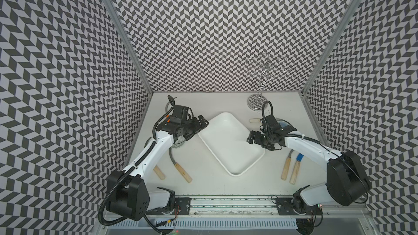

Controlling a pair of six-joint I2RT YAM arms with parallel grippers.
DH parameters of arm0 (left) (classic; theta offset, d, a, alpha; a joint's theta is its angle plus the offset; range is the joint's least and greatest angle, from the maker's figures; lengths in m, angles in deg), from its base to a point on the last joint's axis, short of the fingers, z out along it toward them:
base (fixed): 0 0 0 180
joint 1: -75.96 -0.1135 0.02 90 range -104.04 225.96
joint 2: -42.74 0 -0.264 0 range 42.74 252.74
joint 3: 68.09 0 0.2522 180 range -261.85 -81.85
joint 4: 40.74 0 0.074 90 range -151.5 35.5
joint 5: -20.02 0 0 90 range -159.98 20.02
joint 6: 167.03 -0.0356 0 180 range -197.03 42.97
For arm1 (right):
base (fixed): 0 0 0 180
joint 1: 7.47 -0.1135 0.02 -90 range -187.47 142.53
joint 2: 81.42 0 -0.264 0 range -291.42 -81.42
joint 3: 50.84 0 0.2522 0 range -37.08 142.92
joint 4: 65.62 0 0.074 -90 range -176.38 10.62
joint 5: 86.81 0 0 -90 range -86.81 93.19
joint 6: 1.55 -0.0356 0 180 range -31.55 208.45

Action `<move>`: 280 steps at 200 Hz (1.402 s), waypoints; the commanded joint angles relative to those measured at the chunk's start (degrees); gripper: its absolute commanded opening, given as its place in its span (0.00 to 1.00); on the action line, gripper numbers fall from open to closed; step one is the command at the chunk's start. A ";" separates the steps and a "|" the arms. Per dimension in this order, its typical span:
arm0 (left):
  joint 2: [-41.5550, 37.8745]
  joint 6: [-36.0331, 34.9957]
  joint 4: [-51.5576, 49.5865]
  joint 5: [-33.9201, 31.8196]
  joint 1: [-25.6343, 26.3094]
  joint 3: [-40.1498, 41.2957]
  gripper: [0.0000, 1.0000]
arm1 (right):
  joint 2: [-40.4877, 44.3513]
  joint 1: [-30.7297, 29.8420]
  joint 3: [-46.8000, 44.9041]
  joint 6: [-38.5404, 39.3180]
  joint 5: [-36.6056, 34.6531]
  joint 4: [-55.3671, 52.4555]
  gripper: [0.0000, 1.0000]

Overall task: Put small sickles into storage boxes
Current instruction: Adjust the storage box at the center of the board.

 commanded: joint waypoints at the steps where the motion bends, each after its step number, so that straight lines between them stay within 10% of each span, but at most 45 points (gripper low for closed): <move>1: 0.62 1.19 1.12 2.31 0.30 -3.82 1.00 | 3.93 -0.08 -1.04 -1.63 3.39 1.24 1.00; 280: 14.09 -1.45 4.41 11.76 16.20 -21.29 1.00 | 21.78 13.97 -11.34 -6.89 -19.17 -20.20 0.99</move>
